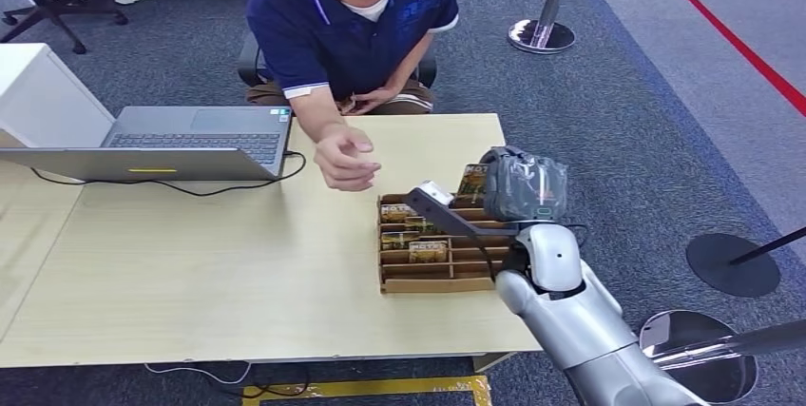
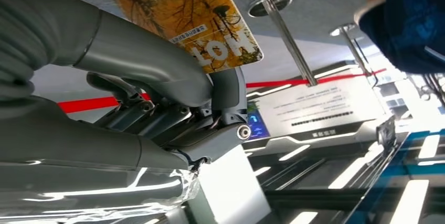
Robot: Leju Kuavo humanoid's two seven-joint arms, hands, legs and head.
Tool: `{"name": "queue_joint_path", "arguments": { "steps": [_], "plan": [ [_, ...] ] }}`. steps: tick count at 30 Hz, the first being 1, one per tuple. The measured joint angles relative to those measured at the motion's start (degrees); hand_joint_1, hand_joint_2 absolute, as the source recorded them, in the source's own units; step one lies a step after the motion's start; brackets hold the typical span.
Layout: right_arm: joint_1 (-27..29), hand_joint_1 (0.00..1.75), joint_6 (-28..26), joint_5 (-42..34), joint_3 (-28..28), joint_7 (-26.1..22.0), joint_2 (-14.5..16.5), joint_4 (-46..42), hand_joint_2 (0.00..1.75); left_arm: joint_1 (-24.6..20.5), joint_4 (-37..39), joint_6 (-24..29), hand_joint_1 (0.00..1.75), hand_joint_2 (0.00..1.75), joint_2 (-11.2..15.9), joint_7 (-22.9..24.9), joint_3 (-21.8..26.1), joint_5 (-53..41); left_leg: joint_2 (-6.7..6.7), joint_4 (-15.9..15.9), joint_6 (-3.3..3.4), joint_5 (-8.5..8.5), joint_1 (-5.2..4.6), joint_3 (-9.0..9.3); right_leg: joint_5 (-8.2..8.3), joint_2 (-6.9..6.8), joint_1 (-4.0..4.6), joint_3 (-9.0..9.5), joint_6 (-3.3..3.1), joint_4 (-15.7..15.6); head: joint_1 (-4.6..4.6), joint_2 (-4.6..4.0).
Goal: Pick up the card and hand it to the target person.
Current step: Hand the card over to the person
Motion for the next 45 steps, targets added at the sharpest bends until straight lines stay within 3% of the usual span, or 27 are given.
{"name": "queue_joint_path", "arguments": {
  "steps": [15, 31, 35, 45],
  "plan": [
    [-0.14, 1.61, -0.92, -5.89, -4.50, -4.13, 1.74, -5.58, 1.75, -0.04, 0.00, -0.11, 0.00, 0.00, -0.07, 0.38, 0.00, -1.68, 0.00, 0.00, 0.00, 0.00, 0.00, 0.00, 0.00, 0.01, 0.00, 0.00, 0.00, 0.01, 0.00, 0.00],
    [-7.55, 1.64, 0.77, -10.20, -3.94, -6.28, 9.72, 4.72, 1.75, -0.26, 0.00, -0.39, 0.00, 0.00, -0.08, 0.41, 0.00, -3.07, -0.01, -0.01, -0.06, 0.05, 0.01, -0.02, 0.00, -0.01, 0.00, 0.00, 0.00, 0.05, 0.00, 0.00],
    [-8.46, 1.64, 0.80, -11.13, -3.89, -6.74, 10.84, 6.88, 1.75, -0.26, 0.00, -0.09, 0.00, 1.75, -0.05, 0.84, 0.00, -3.08, -0.01, -0.01, -0.06, 0.05, 0.01, -0.02, 0.00, 0.00, 0.00, 0.00, 0.00, 0.06, -0.01, 0.00],
    [-9.63, 1.59, 0.78, -12.28, -2.58, -7.07, 11.82, 10.36, 1.75, -0.26, 0.00, 1.47, 0.00, 1.75, -0.07, 1.21, -0.01, -3.11, -0.01, -0.01, -0.06, 0.05, 0.01, -0.01, 0.00, 0.00, 0.00, -0.01, 0.00, 0.05, 0.00, -0.01]
  ]
}}
